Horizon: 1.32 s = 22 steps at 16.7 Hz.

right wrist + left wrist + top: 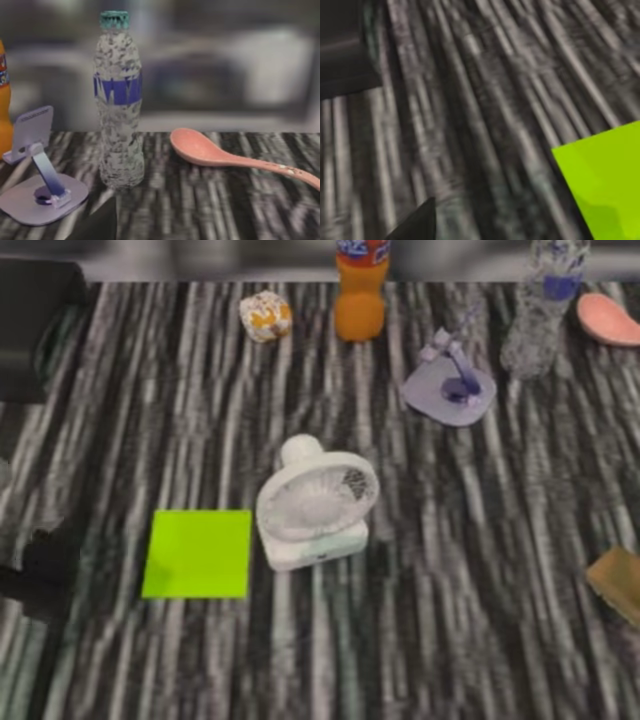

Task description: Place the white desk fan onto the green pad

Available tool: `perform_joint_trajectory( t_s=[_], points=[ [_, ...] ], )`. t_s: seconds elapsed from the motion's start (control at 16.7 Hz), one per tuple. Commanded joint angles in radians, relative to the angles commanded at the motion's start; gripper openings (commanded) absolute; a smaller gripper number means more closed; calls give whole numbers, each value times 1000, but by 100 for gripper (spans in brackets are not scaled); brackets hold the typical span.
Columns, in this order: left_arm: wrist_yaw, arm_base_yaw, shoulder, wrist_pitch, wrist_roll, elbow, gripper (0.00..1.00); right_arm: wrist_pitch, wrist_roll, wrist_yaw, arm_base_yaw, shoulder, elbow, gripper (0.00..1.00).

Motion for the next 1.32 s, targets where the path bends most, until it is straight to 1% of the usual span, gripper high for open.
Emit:
perform_joint_trajectory(
  t_s=[0.48, 0.84, 1.08, 1.32],
  points=[
    [17, -235, 728, -515, 198, 794, 100, 0, 0, 0, 0, 0, 0, 100],
    [7, -385, 1254, -848, 330, 1347, 100, 0, 0, 0, 0, 0, 0, 100],
    [-8, -452, 1518, -1007, 394, 1597, 100, 0, 0, 0, 0, 0, 0, 100],
    [-17, -482, 1643, -1083, 426, 1711, 100, 0, 0, 0, 0, 0, 0, 100]
  ],
)
